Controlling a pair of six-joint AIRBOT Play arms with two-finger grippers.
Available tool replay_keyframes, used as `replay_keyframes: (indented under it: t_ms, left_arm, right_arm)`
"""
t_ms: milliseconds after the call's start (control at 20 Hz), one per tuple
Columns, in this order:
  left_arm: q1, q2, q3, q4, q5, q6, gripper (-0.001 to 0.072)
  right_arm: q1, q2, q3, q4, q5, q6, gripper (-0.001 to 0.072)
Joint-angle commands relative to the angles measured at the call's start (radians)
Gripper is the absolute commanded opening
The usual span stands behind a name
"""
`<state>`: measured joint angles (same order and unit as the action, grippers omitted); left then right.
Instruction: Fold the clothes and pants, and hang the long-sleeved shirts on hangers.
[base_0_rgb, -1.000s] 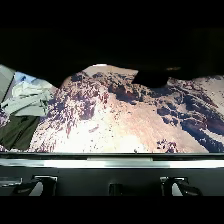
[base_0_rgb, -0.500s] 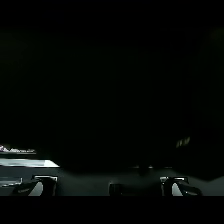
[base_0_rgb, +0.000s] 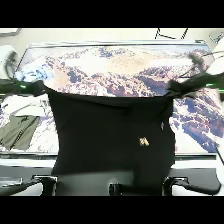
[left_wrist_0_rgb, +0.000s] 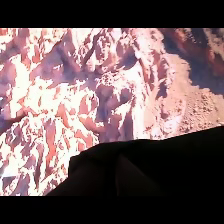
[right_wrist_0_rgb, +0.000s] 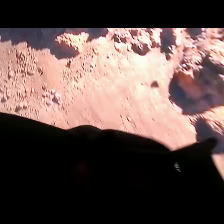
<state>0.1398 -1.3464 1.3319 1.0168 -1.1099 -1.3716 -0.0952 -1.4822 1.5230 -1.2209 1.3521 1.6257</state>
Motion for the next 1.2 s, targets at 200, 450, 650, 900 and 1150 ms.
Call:
replay_keyframes:
  t_ms: [200,450,650,900,1150]
  left_arm:
    - [0.0,-0.413,0.243,-0.094,0.099,0.003,0.0026]
    - [-0.007,-0.469,0.29,-0.094,0.156,-0.001,0.0026]
    - [-0.02,-0.487,0.294,-0.094,0.038,-0.034,0.0026]
    - [0.037,-0.387,0.313,-0.02,-0.373,0.021,0.0026]
    - [0.013,-0.403,0.128,0.023,-0.453,0.004,0.0026]
  right_arm:
    - [0.021,-0.202,-0.043,0.135,-0.715,0.1,0.0038]
    - [0.021,-0.236,-0.043,0.131,-0.748,0.099,0.0038]
    - [0.007,-0.26,-0.034,0.127,-0.523,0.098,0.0038]
    - [-0.114,-0.147,0.02,0.099,-0.011,0.026,0.0038]
    - [-0.087,-0.148,-0.112,-0.013,0.091,0.055,0.0038]
